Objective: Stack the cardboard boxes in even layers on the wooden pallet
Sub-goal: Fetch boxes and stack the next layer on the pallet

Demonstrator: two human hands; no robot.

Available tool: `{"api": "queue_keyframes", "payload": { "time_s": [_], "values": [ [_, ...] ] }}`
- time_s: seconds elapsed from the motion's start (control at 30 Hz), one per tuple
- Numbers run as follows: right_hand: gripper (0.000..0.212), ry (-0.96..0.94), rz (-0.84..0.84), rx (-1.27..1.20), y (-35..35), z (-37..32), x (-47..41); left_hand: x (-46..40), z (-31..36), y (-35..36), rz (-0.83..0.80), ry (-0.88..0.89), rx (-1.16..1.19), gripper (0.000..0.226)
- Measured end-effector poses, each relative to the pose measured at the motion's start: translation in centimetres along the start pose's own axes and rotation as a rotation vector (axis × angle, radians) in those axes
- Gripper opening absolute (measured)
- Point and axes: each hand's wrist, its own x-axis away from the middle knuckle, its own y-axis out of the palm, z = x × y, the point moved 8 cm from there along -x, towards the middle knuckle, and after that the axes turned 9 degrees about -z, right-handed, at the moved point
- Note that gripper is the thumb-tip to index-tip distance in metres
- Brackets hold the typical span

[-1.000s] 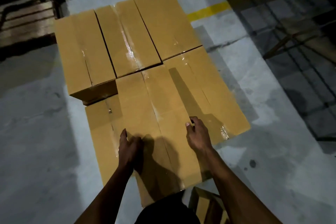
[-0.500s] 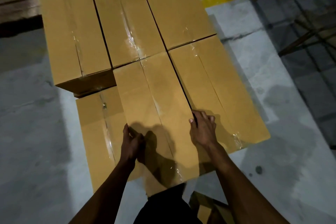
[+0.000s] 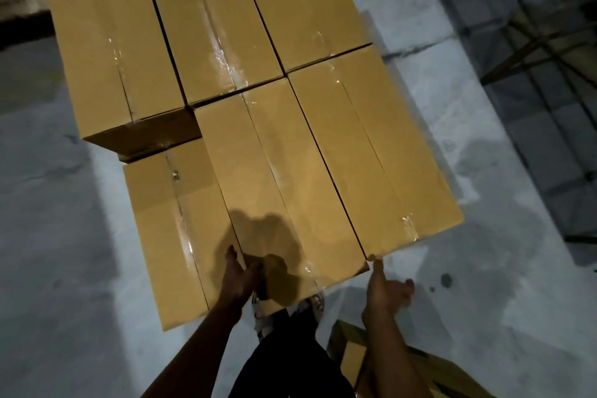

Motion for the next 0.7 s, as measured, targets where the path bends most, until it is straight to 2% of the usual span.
{"api": "queue_keyframes", "payload": {
  "time_s": [0.03, 0.07, 0.1, 0.17, 0.3, 0.47, 0.7],
  "values": [
    [0.129, 0.153, -0.123, -0.176, 0.8, 2.2, -1.1, 0.1, -1.0, 0.4, -0.01, -0.056, 0.024, 0.077],
    [0.125, 0.262, -0.272, -0.354, 2.1, 3.4, -0.9, 0.2, -1.8, 0.9, -0.025, -0.101, 0.041, 0.08],
    [0.112, 0.317, -0.409, -0.492, 3.5, 3.4, 0.1, 0.4, -2.2, 1.4, -0.045, -0.123, 0.055, 0.082],
    [0.076, 0.253, -0.544, -0.658, 4.7, 1.3, 1.2, 0.4, -2.6, 2.4, -0.076, -0.093, 0.076, 0.084],
    [0.057, 0.15, -0.587, -0.634, 6.5, -1.7, 1.9, 0.0, -3.5, 2.4, -0.034, -0.056, 0.025, 0.072],
    [0.05, 0.079, -0.584, -0.577, 7.1, -1.8, 1.7, -0.2, -3.5, 1.6, -0.036, -0.031, -0.024, 0.083],
    [0.044, 0.085, -0.613, -0.592, 7.4, -1.0, 1.4, -1.1, -3.7, 1.0, 0.025, 0.051, -0.115, 0.084]
  ]
}}
